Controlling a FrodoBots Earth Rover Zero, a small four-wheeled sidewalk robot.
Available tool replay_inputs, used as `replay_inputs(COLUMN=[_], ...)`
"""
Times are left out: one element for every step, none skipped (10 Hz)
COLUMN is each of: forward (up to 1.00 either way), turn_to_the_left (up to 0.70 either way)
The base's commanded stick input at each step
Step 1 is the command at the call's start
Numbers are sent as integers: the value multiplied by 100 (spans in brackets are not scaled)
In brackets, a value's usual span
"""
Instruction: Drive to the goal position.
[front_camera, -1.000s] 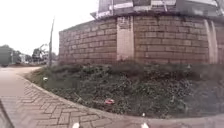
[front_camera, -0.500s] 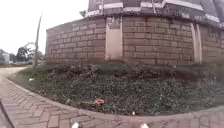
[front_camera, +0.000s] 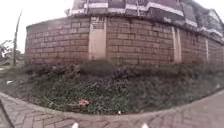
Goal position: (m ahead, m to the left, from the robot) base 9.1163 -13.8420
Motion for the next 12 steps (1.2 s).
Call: replay_inputs(forward=[0, 0, 0, 0, 0, 0, 0, 0, 0, 0, 0, 0], turn_to_the_left=[-50, -50, -50, -50, -50, -50, -50, -50, -50, -50, -50, -50])
